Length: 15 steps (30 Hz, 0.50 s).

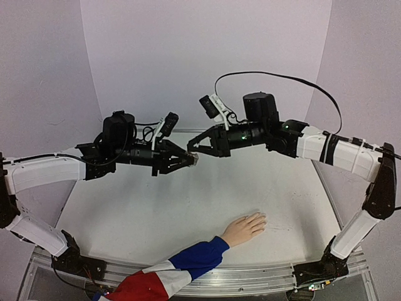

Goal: Paint the nails

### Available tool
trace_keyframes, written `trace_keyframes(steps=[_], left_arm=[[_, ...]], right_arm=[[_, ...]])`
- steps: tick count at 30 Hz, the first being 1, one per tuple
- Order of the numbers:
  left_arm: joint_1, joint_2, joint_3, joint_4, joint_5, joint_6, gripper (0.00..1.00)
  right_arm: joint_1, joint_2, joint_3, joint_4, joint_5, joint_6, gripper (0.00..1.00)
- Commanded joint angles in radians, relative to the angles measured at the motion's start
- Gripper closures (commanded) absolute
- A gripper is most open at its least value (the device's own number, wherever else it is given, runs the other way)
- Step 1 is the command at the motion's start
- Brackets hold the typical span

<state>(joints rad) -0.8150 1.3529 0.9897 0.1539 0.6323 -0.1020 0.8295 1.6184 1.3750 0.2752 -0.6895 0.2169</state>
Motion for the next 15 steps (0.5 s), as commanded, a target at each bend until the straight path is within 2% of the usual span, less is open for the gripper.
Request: trace_keyframes(steps=[1,6,8,12,15], left_arm=[[-0.019,-0.065,0.081,0.111,0.546,-0.055,1.0],[-0.019,-0.073,0.063,0.113,0.445,-0.015,1.0],[-0.019,-0.058,0.065,0.113,0.387,-0.013,1.0],[-0.019,-0.057,0.031,0.107,0.131,0.035,1.0],[-0.021,-0.062,0.007,0.094,-0.075,0.075,1.0]], right_arm=[[0.043,-0.033,-0.008,-0.065,-0.539,-0.266,1.0],[0.043,-0.044,-0.036,-0.07,-0.449,-0.295,1.0],[0.042,-0.055,-0.039,-0.07,-0.36,-0.286,0.99],[0.043,-0.11,-0.066,-0.058,-0.003,-0.239,0.76],[0.043,-0.144,-0.077,-0.059,0.259,-0.133,0.42]])
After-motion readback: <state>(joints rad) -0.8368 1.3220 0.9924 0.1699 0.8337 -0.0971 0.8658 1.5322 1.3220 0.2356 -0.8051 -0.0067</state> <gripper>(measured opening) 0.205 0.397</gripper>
